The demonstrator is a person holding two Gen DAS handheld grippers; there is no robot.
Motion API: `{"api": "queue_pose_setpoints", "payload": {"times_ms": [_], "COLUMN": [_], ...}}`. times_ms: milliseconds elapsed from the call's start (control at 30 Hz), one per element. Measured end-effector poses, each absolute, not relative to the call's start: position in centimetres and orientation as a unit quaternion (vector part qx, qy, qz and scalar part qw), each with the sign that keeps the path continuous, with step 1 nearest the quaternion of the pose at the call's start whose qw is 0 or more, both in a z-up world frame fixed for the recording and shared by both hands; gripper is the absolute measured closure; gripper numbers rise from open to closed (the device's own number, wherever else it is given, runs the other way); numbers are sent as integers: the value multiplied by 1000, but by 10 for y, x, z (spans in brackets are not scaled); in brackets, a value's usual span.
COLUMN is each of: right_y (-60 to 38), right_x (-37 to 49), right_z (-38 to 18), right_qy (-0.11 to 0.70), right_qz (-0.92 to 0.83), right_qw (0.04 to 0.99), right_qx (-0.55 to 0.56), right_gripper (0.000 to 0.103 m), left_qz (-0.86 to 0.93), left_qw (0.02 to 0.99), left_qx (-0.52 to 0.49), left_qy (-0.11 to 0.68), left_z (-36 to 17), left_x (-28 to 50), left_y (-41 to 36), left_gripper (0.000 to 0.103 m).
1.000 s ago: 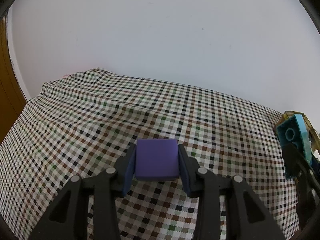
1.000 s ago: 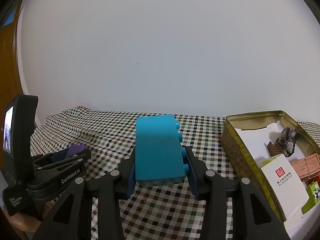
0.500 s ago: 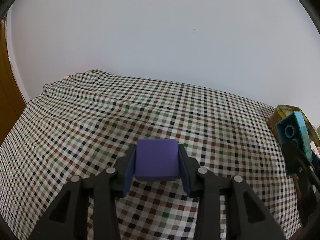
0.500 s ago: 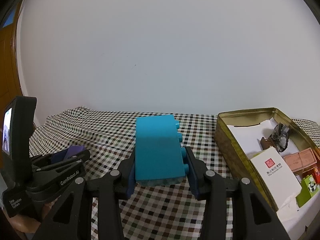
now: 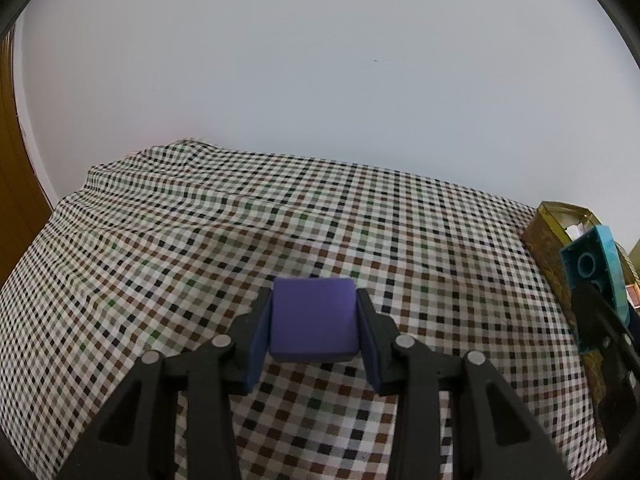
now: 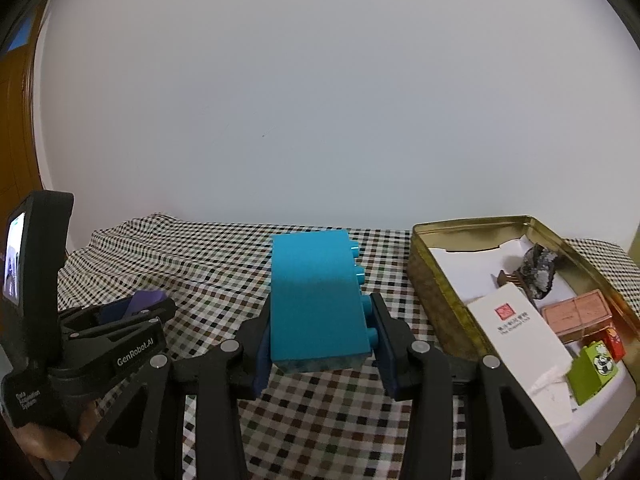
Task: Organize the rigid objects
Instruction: 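Lift the purple cube and teal brick and carry them over the gold tray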
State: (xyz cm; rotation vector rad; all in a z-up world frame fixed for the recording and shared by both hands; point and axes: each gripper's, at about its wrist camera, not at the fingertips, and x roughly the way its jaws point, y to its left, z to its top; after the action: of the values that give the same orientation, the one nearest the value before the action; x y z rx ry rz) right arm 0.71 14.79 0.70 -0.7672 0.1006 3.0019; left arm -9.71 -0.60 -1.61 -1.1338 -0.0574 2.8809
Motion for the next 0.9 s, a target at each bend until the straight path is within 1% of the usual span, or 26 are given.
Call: {"api": "queue_pose_setpoints", "payload": {"times_ms": [300, 900], "right_y": [155, 171], "right_x": [17, 46], "right_z": [8, 15], "right_qy": [29, 18], "right_qz": [969, 973], "right_qw": [24, 44], "right_qx": [-243, -227], "right_gripper": [57, 57], "left_qz": [939, 940], "left_qw": [12, 42], "left_qx": [-343, -340], "left_qy": [-5, 5], "left_z": [-9, -2], "left_x": [-74, -48], "left_y": [11, 53], "left_gripper": [64, 64]}}
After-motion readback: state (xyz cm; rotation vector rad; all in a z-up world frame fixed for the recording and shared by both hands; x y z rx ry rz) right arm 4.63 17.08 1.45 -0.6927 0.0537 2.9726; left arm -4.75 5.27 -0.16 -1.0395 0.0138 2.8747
